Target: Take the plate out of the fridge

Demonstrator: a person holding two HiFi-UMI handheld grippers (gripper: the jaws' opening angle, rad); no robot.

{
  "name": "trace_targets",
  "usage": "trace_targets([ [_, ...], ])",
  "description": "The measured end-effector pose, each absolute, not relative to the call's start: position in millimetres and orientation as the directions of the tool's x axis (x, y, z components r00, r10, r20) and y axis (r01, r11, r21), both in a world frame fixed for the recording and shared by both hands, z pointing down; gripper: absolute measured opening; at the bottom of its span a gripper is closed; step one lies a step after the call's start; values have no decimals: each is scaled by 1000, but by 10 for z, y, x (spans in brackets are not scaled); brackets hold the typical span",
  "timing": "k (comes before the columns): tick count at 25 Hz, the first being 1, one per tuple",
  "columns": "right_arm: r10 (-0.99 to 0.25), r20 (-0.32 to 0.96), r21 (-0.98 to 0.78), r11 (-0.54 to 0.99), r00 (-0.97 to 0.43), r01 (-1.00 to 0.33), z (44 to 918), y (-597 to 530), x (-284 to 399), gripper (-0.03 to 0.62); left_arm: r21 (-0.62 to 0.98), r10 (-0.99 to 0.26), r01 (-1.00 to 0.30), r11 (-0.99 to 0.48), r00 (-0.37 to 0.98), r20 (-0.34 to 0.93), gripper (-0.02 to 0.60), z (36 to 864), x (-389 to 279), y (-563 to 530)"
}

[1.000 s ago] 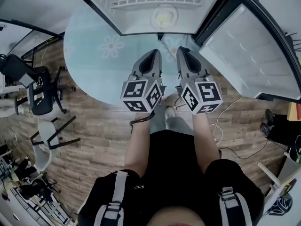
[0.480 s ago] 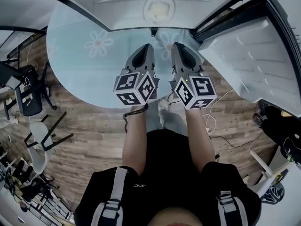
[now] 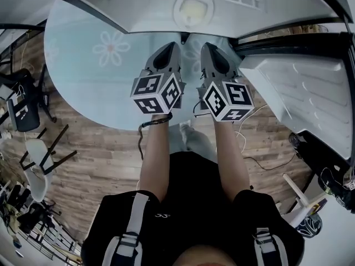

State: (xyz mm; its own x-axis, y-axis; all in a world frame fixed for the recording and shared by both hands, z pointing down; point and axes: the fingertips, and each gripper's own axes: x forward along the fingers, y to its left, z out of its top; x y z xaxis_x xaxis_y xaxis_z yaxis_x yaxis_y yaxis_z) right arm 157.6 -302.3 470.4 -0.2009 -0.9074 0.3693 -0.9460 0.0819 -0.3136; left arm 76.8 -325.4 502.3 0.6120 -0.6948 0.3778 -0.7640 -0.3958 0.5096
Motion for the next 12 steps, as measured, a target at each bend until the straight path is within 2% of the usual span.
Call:
trace_targets([
  [2, -904, 376, -317, 79, -202, -945, 4749, -3138, 1556, 2, 508, -685, -765, -397, 615, 391, 25, 5067, 753, -3376],
  [4, -900, 382, -334, 77, -210, -939, 4800, -3236, 1548, 68, 505, -674, -763, -403, 621, 400, 25, 5102, 762, -3473],
  [7, -898, 395, -342, 52, -194, -938, 4883, -3355, 1589, 71, 503, -663, -759, -414, 630, 404, 25, 5142, 791, -3595],
  [10, -896, 412, -340, 19, -167, -940, 4981, -3453, 1645, 71, 505, -640, -746, -434, 650, 410, 81, 5194, 845, -3699],
  [12, -890, 426, -352, 1, -161, -936, 5057, -3513, 1669, 127, 501, -632, -745, -440, 653, 416, 81, 5232, 864, -3773],
])
